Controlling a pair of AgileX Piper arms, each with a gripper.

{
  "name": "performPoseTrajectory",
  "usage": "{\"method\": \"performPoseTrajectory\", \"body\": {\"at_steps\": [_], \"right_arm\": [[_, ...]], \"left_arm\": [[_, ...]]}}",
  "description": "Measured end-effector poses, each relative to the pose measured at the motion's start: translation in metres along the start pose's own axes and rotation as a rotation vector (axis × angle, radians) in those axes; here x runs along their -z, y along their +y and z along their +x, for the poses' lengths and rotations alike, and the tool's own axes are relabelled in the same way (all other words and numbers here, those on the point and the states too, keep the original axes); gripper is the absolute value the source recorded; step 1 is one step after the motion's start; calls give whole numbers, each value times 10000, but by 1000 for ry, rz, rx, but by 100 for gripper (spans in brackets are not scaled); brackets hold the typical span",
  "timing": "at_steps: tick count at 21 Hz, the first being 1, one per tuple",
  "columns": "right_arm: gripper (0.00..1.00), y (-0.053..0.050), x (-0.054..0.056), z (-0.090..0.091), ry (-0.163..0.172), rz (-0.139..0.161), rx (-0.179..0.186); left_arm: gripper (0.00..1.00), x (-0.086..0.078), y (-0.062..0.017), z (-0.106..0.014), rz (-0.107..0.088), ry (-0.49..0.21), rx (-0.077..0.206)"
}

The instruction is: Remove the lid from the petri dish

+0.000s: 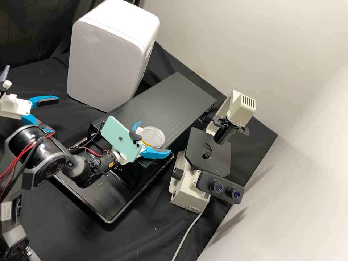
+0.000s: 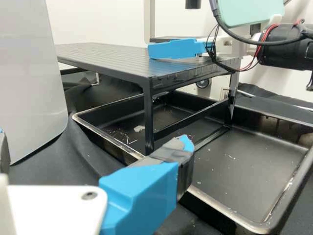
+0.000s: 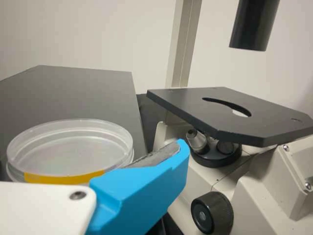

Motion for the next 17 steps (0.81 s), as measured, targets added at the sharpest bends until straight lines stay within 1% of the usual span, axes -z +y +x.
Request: {"method": "performPoseTrajectory", "body": {"at_steps": [15,16,17], "right_arm": [[100,2,8,11,3,0,-2],[0,2,8,11,3,0,-2],[0,2,8,11,3,0,-2]], "left_arm": [[100,-8,-2,1,1,-4,1],[100,-8,-2,1,1,-4,1],[100,-8,-2,1,1,-4,1]]}}
